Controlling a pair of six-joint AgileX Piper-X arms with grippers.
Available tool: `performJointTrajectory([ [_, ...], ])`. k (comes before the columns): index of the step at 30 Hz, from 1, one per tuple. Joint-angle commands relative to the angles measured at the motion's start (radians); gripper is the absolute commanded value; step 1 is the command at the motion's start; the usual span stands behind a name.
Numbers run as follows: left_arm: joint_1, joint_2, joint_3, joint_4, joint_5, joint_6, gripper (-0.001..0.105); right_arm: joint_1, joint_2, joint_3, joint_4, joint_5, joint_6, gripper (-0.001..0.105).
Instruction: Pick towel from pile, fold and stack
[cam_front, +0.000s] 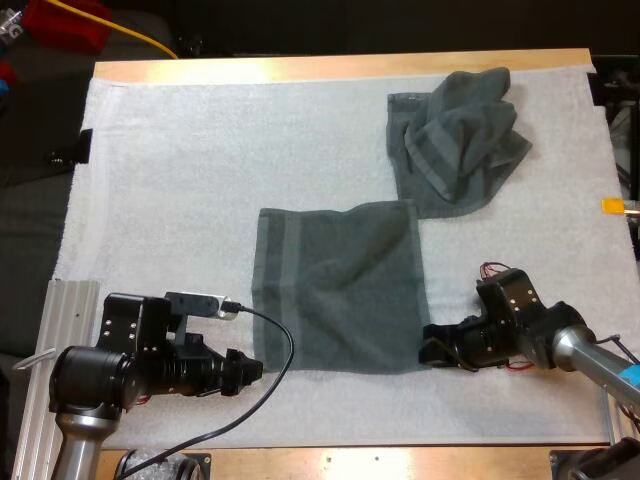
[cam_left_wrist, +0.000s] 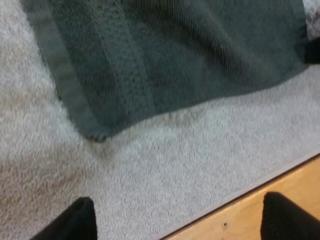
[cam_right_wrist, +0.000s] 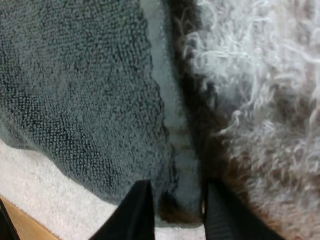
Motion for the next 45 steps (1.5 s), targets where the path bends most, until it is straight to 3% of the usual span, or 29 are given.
performJointTrajectory([
  [1,0.001,-0.001,0.000,-0.009,0.008,-0.006,0.065,0.001,0.004,0.001,-0.005,-0.010,-0.001,0.022],
  [5,0.001,-0.001,0.000,-0.009,0.008,-0.002,0.065,0.001,0.004,0.001,-0.005,-0.005,-0.004,0.019],
  [8,0.001,-0.001,0.000,-0.009,0.007,-0.002,0.065,0.001,0.004,0.001,-0.004,-0.004,-0.006,0.000],
  [14,0.001,-0.001,0.016,-0.036,0.006,-0.020,0.065,0.001,-0.023,0.001,0.030,0.000,-0.010,0.001],
  [23,0.001,-0.001,0.167,-0.189,0.008,-0.096,0.065,0.001,-0.126,0.001,0.127,0.072,-0.030,0.001],
  [28,0.001,0.026,0.218,-0.250,0.079,-0.122,0.065,0.001,-0.170,0.001,0.188,0.120,-0.041,0.001],
  [33,0.001,0.089,0.219,-0.267,0.113,-0.119,0.065,0.001,-0.184,0.001,0.205,0.123,-0.048,0.002],
  [35,0.001,0.095,0.219,-0.272,0.114,-0.118,0.065,0.001,-0.184,0.001,0.210,0.123,-0.048,0.006],
  [38,0.001,0.094,0.215,-0.271,0.115,-0.114,0.065,0.001,-0.184,0.001,0.209,0.134,-0.048,0.026],
  [42,0.001,0.076,0.188,-0.244,0.121,-0.105,0.065,0.001,-0.184,0.001,0.189,0.148,-0.056,0.069],
  [45,0.001,0.047,0.147,-0.198,0.119,-0.086,0.065,0.001,-0.184,0.001,0.159,0.148,-0.056,0.075],
])
